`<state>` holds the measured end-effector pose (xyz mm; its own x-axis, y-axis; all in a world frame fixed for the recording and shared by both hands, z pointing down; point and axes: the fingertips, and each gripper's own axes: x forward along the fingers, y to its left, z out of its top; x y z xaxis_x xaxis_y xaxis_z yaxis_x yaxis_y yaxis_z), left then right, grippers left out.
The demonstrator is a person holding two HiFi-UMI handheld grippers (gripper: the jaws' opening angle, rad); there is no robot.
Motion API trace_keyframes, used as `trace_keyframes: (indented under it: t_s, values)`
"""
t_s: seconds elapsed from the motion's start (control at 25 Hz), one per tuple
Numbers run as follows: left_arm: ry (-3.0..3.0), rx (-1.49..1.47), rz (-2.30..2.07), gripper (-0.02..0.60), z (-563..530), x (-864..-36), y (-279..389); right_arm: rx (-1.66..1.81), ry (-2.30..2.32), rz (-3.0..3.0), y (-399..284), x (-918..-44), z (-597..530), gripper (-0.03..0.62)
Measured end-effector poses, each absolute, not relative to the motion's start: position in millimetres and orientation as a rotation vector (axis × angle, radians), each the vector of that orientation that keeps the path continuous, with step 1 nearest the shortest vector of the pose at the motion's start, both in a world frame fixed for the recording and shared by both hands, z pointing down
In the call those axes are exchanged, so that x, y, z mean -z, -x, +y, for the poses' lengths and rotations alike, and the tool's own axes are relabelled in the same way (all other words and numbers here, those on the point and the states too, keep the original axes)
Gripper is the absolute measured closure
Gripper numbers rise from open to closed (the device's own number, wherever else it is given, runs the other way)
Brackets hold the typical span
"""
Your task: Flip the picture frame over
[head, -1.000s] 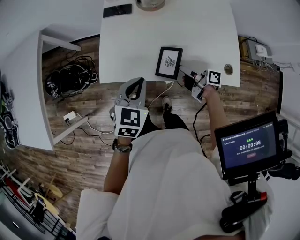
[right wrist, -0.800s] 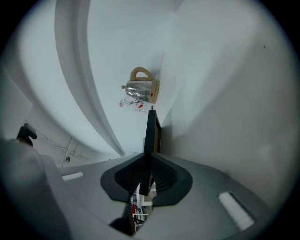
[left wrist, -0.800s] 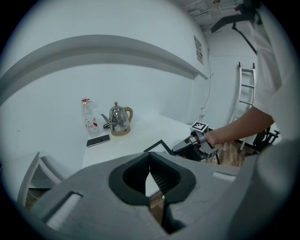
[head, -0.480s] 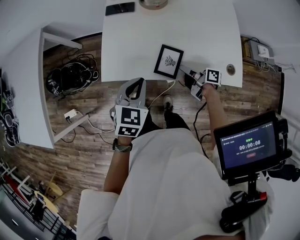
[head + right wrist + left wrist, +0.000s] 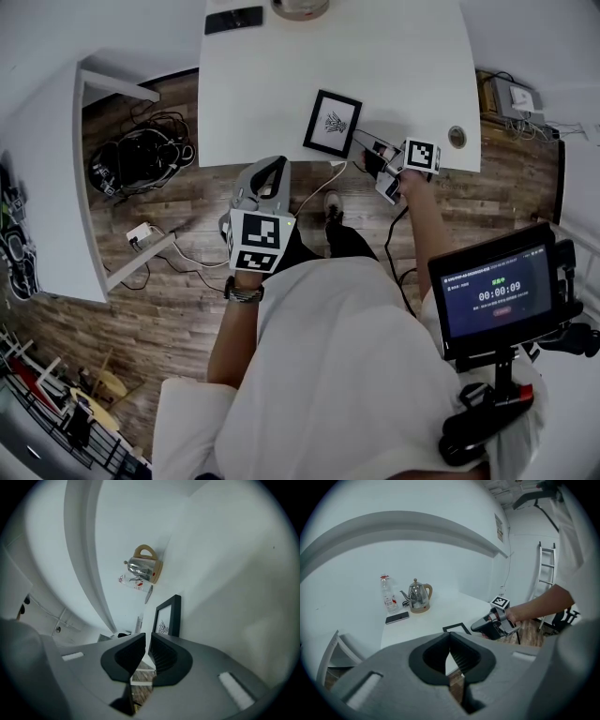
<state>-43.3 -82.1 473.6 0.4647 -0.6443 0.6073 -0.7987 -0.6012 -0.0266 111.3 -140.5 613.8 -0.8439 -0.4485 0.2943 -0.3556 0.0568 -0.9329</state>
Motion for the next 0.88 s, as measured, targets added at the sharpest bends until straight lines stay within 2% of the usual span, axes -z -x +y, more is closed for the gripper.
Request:
trace_keyframes:
  t_s: [0.24, 0.88]
  values:
    - [-2.489, -0.833, -1.225, 0.578, -84, -464, 29, 1.707, 0.941, 2.372, -111, -564, -141, 0.588]
    - [-2.612, -0.729, -1.282, 0.577, -146, -435, 26, 1.0, 1.36, 2.811, -106, -440, -164, 0.591]
